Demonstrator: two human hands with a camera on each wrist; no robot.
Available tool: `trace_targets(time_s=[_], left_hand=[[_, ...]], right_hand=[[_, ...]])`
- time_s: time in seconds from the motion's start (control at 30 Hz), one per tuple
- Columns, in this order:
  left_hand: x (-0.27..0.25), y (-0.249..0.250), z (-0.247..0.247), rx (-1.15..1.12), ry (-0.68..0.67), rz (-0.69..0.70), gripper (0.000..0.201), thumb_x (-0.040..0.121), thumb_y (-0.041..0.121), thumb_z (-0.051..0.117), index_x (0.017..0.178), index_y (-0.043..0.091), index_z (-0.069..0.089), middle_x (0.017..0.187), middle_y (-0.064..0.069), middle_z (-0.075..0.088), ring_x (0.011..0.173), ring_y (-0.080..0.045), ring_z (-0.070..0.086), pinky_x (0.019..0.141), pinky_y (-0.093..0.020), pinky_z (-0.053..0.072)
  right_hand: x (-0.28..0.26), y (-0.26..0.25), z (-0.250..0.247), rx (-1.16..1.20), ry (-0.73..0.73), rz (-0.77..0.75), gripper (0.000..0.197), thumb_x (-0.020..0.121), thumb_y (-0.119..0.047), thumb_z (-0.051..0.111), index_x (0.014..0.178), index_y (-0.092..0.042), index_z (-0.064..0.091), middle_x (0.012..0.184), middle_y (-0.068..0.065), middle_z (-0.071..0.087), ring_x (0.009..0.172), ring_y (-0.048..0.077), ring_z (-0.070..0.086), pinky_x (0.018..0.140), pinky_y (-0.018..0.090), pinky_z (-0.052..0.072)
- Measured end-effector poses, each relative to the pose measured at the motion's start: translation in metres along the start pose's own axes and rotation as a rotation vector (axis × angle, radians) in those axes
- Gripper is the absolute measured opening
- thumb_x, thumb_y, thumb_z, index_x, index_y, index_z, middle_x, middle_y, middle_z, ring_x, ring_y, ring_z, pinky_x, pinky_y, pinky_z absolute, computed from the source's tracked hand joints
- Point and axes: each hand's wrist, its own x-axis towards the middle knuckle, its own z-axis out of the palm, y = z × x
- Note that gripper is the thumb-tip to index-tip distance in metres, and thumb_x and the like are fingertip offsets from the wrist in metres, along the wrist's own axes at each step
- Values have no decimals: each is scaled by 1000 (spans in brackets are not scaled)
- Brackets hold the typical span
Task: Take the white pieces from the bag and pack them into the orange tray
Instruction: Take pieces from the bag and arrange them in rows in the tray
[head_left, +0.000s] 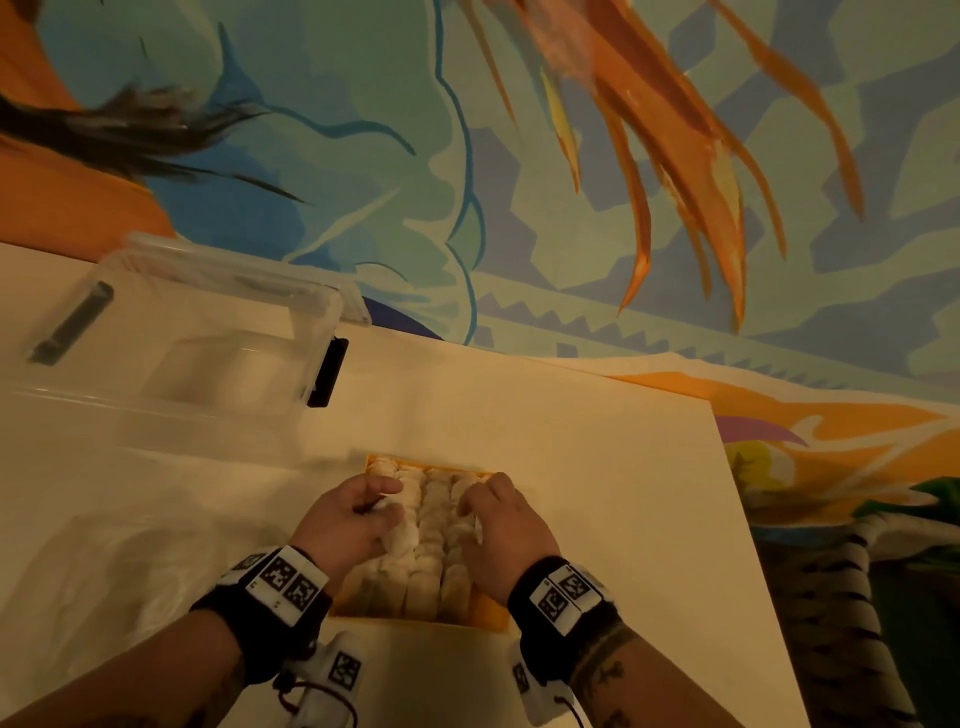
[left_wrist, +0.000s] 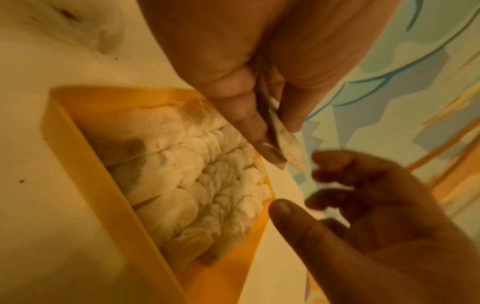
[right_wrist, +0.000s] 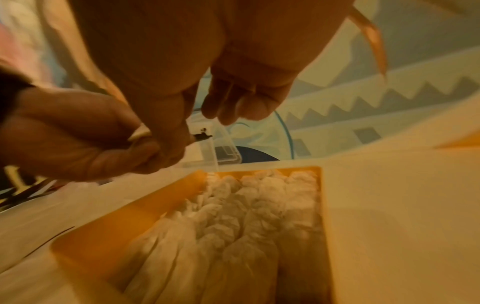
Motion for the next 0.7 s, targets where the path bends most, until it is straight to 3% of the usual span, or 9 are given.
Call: trace_targets(time_s=[0.1,0.17,0.23,0.3,0.37,0.47,0.57,0.7], left_hand=[[-8,10,13,-75,-46,-56,17,91,-1,62,104,10,65,110,-17,66,89,-27,65,62,-34,58],[-15,14,23,-101,-96,-92,17,92,-2,61,106,6,62,107,-21,65,90,-30,66,59,-34,61],[-23,13,30,-114,-146,-113,10,94,2,59,104,5,61,101,-20,65,87,-30,67,64,-35,62],[-28,12,34,-150,-179,-125,10,98,9,55,103,5,62,98,-17,67,85,-29,69,75,-39,61],[-29,9,36,-97,-173,-111,15,100,17,53,106,10,66,107,-10,69,94,-26,69,88,-45,57],[-32,10,37,-46,-219,-94,17,96,17,56,108,19,69,112,-3,70,107,-22,64,96,-47,51],[-35,8,38,142,-320,14,28,79,16,72,106,21,70,101,-1,74,99,-19,68,85,-37,56],[-33,-1,42,329,-267,175,16,86,6,71,95,19,68,81,-1,74,82,-18,68,70,-29,54]], right_hand=[[-11,-10,-1,58,23,-301,50,79,-26,68,124,-34,50,123,-2,47,112,21,49,91,32,48],[-17,-16,-1,71,62,-361,41,82,-29,64,122,-35,54,118,1,53,108,25,51,86,36,49],[-20,-15,-4,83,152,-381,25,85,-29,56,110,-31,63,105,1,60,97,26,55,80,36,51],[-26,-14,-11,116,200,-325,21,87,-25,56,104,-27,68,99,-2,63,95,22,56,83,33,49],[-32,-12,-19,201,215,-181,15,91,-29,60,101,-23,70,94,-8,62,92,12,53,84,26,45],[-37,-7,-25,398,206,55,18,91,-37,63,102,-24,71,85,-16,59,76,0,53,73,12,41],[-38,-1,-25,485,184,143,18,91,-36,64,102,-25,73,79,-19,60,71,-7,54,67,4,38],[-43,0,-26,524,186,135,8,86,-33,70,93,-38,70,78,-18,62,72,0,57,71,13,46]])
